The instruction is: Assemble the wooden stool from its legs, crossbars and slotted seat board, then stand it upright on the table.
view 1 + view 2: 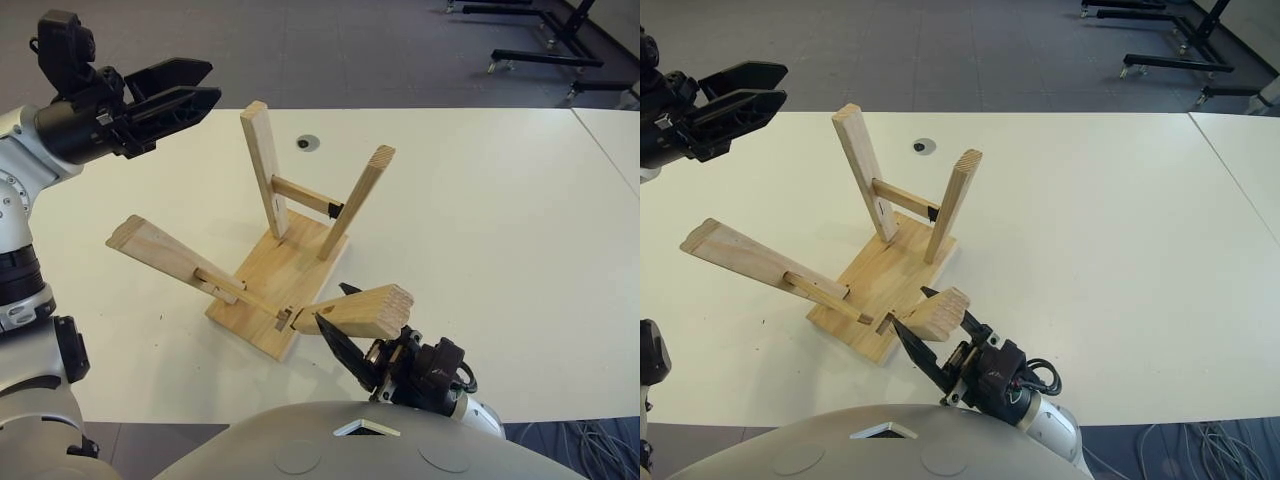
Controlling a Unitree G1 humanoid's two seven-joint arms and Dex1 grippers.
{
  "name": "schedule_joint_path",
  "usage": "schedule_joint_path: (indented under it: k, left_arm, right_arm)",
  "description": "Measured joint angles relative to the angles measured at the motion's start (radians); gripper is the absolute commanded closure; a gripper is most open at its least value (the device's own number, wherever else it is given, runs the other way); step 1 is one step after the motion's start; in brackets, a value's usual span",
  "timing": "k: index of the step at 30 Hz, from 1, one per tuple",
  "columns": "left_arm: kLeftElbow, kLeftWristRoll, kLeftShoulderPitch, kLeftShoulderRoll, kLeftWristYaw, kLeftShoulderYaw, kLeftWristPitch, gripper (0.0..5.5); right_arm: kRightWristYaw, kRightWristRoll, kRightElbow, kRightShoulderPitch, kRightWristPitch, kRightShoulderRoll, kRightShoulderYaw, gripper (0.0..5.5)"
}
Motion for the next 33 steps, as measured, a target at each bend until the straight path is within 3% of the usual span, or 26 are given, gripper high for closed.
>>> schedule_joint_path:
  k: [7,12,19,25,33]
  left_arm:
    - [-0.161,-0.052,0.179,-0.048,0.117,0.125,-0.009,2.10]
    - [-0.266,-0.096,0.276,-0.102,0.202,0.150,-0.023,2.10]
    - [-0.298,-0.126,0.365,-0.151,0.288,0.221,-0.079,2.10]
    - [-0.530,-0.172,0.536,-0.387,0.485,0.148,-0.221,2.10]
    - [-0.555,-0.160,0.611,-0.425,0.551,0.038,-0.283,2.10]
  right_arm:
    - [0.028,0.131,-0.094,-0.076,0.100,-0.130,-0.044,3.43]
    - [0.196,0.280,-0.011,-0.079,0.038,-0.216,-0.121,3.43]
    - [0.373,0.409,0.049,0.059,-0.129,-0.278,-0.271,3.43]
    - [0.356,0.446,0.068,-0.106,-0.062,-0.253,-0.337,3.43]
    - [0.249,0.484,0.004,-0.321,0.141,-0.236,-0.385,3.43]
